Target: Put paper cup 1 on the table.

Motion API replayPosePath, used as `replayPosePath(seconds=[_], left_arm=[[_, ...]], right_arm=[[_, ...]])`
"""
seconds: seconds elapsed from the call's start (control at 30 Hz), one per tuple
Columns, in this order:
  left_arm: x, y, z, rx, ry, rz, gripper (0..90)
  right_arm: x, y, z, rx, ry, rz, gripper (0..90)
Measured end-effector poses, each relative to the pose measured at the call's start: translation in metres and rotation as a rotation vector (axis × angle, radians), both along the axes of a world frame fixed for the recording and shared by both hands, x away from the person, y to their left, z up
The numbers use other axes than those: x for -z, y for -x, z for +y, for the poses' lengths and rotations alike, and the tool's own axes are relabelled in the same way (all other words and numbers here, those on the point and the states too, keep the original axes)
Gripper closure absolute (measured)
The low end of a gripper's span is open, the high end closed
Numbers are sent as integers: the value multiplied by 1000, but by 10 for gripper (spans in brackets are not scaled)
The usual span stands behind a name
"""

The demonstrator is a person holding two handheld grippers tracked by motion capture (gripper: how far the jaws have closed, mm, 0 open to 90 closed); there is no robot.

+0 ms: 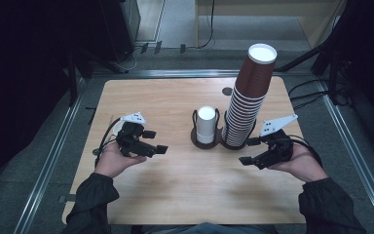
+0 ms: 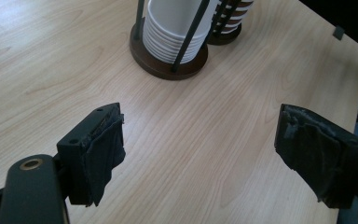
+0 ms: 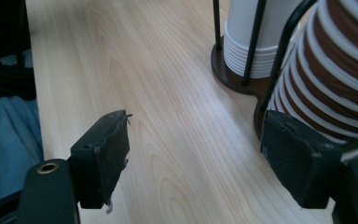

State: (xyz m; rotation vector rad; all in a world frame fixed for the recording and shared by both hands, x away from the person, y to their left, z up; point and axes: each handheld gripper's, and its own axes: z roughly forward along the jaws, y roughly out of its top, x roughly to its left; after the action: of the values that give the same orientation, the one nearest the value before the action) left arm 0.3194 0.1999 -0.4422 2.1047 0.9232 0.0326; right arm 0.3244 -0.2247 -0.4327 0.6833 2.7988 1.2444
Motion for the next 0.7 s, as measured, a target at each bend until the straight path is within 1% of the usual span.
replayPosePath(seconds=[0.03, 0.07, 0.13, 0.2, 0.27, 0.3, 0.33, 0.37, 0.4, 0.5, 0.57, 0.63, 0.7], left_arm=[[1, 1, -2, 2, 4, 3, 154], [2, 2, -4, 8, 1, 6, 154], [5, 4, -10, 34, -14, -1, 155], [7, 6, -14, 39, -22, -13, 156], [9, 8, -18, 42, -31, -12, 157], [10, 9, -19, 47, -29, -14, 157], [11, 11, -19, 48, -16, -15, 157], [12, 12, -19, 48, -10, -13, 159], [13, 13, -20, 56, -11, -9, 161], [15, 15, -24, 74, -20, -15, 161], [16, 16, -25, 86, -15, -16, 161], [17, 15, -25, 93, 1, 0, 161], [19, 14, -25, 92, 4, 5, 162]], right_arm=[[-3, -2, -3, 4, 5, -9, 239], [-6, -3, -5, 10, 6, -5, 242], [-13, -5, -10, 9, 7, -8, 254], [-22, -7, -15, 17, 0, -9, 268], [-32, -9, -20, 25, 12, -19, 270], [-37, -10, -23, 34, 29, -29, 277], [-41, -11, -25, 43, 38, -35, 277], [-46, -13, -29, 53, 33, -31, 277], [-49, -14, -31, 54, 27, -35, 276], [-63, -19, -37, 66, 18, -51, 264], [-71, -22, -41, 78, 20, -58, 252], [-83, -25, -46, 91, 28, -77, 205], [-92, -27, -49, 97, 26, -84, 195]])
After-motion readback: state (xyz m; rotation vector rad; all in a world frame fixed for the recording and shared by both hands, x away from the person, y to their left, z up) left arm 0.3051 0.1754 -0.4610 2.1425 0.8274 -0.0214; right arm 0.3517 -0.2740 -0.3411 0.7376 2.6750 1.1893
